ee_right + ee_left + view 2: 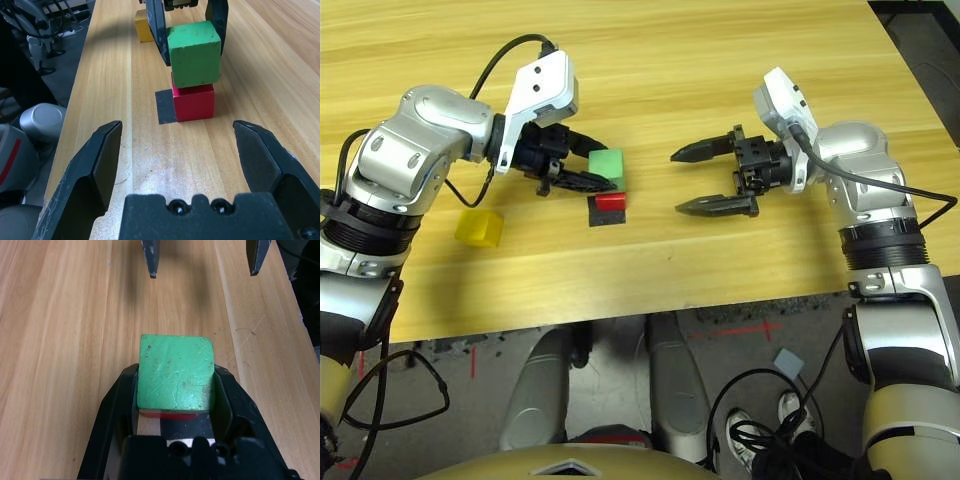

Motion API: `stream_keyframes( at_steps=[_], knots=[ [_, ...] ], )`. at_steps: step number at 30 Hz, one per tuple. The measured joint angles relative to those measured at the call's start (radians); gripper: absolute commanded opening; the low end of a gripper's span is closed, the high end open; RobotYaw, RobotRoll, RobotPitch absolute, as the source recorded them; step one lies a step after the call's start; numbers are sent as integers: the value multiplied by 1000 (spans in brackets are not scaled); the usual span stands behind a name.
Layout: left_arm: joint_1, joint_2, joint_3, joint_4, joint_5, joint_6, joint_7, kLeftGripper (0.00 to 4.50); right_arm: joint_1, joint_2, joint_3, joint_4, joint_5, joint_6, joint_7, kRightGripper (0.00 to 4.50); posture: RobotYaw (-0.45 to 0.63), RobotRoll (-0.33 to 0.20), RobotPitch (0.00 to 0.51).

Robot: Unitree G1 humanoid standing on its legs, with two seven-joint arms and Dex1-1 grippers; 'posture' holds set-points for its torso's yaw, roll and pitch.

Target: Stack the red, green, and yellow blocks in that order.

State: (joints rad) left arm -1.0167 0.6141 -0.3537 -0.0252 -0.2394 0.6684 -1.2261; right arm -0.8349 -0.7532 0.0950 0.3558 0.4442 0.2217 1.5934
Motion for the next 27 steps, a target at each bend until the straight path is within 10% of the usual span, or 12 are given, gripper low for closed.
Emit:
stream_keyframes(
  at_steps=[16, 23, 27],
  knots=[
    [8, -3, -2, -24, 1, 20, 0, 2066, -2, 10, -1, 6, -1, 0, -13, 4500, 69, 6, 356],
    [8, -8, -2, -25, 1, 29, 3, 4482, -9, 20, -1, 17, -2, 0, -14, 4500, 87, 10, 355],
    [8, -6, 10, -26, -9, 36, 4, 4482, -19, 24, -1, 31, -3, -1, -13, 4500, 102, 12, 352]
  ],
)
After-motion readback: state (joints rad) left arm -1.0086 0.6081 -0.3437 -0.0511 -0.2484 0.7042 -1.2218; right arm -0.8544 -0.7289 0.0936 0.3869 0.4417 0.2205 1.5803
